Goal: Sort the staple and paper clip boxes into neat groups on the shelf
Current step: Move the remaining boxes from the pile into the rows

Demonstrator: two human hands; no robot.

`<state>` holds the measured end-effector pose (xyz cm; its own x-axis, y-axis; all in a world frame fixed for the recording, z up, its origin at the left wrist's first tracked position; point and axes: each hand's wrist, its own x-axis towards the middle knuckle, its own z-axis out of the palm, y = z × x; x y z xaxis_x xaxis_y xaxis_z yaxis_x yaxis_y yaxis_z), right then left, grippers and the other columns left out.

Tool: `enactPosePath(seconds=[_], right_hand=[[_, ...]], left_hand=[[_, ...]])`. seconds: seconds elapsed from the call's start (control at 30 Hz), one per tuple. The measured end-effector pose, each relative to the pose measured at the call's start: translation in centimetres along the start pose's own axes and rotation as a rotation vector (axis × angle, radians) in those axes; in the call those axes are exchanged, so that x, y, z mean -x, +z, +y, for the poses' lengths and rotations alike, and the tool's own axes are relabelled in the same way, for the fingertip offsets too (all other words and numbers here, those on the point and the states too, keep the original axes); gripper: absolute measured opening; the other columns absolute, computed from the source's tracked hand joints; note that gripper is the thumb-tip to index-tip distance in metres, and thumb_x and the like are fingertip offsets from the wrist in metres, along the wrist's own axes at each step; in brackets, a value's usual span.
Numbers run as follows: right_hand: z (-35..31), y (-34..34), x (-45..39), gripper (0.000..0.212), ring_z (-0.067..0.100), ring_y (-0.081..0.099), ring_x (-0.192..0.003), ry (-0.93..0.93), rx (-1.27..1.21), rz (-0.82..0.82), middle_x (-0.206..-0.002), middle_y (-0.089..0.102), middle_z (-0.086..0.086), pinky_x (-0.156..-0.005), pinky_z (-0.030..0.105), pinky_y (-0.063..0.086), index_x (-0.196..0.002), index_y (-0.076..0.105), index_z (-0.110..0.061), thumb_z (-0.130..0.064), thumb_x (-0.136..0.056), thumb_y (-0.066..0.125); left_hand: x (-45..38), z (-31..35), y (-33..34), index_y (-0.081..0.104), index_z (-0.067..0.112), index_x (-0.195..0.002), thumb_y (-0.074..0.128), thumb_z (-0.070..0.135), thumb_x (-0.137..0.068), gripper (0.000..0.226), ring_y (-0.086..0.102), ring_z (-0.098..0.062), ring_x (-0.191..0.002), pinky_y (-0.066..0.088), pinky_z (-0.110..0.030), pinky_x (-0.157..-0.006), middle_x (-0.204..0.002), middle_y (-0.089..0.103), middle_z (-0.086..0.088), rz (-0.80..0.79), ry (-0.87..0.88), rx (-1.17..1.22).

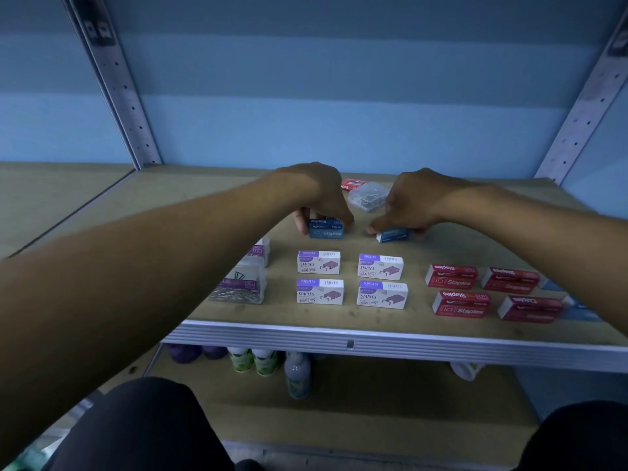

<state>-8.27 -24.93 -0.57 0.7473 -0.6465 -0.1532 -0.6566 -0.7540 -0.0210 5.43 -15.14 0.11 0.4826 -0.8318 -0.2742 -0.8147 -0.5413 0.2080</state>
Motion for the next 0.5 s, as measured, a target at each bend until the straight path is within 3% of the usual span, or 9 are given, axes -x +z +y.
enactPosePath(seconds=[0.07, 0.13, 0.27, 0.37, 0.5], right_hand=[[0.1, -0.3, 0.3, 0.067, 0.019, 0.068, -0.053, 0.009, -0.005, -0.013, -0.058, 0.07, 0.004, -0.069, 0.031, 0.055, -0.076, 0.069, -0.012, -0.078, -0.075, 0.062], [0.5, -0.8, 0.6, 0.07, 0.022, 0.071, -0.068, -0.001, -0.038, -0.023, -0.079, 0.072, 0.007, -0.077, 0.036, 0.06, -0.091, 0.072, -0.012, -0.079, -0.078, 0.056], [1.9, -1.9, 1.5, 0.037, 0.019, 0.068, -0.095, -0.101, -0.246, -0.156, -0.106, 0.068, -0.001, -0.077, 0.032, 0.06, -0.106, 0.072, -0.028, -0.055, -0.08, 0.076], [2.9, -1.2, 1.3, 0.028, 0.014, 0.065, -0.09, -0.171, -0.228, -0.148, -0.105, 0.066, -0.007, -0.069, 0.026, 0.053, -0.104, 0.071, -0.031, -0.028, -0.08, 0.084], [3.6, -0.5, 1.1, 0.017, 0.011, 0.063, -0.078, -0.204, -0.347, -0.106, -0.086, 0.07, -0.007, -0.068, 0.026, 0.053, -0.096, 0.074, -0.027, -0.015, -0.084, 0.079]], left_hand=[[0.1, -0.1, -0.1, 0.061, 0.004, -0.088, 0.073, 0.053, -0.08, 0.051, 0.073, -0.026, -0.056, 0.063, -0.036, -0.073, -0.082, 0.073, -0.015, 0.009, -0.002, -0.018], [0.2, -0.3, -0.2, 0.062, 0.004, -0.089, 0.069, 0.059, -0.08, 0.056, 0.074, -0.026, -0.064, 0.063, -0.037, -0.07, -0.083, 0.073, -0.015, 0.015, 0.001, -0.027], [0.3, -0.9, -0.6, 0.072, 0.008, -0.083, 0.066, 0.062, -0.081, 0.054, 0.074, -0.024, -0.07, 0.063, -0.035, -0.069, -0.079, 0.074, -0.007, 0.045, 0.043, 0.014], [0.4, -1.4, -0.9, 0.076, 0.013, -0.09, 0.073, 0.052, -0.08, 0.04, 0.073, -0.021, -0.075, 0.061, -0.029, -0.068, -0.085, 0.075, -0.002, 0.012, 0.136, 0.027], [0.5, -2.2, -0.6, 0.078, 0.023, -0.093, 0.083, 0.034, -0.075, 0.022, 0.073, -0.021, -0.084, 0.057, -0.03, -0.071, -0.092, 0.076, 0.001, 0.059, 0.281, -0.022]])
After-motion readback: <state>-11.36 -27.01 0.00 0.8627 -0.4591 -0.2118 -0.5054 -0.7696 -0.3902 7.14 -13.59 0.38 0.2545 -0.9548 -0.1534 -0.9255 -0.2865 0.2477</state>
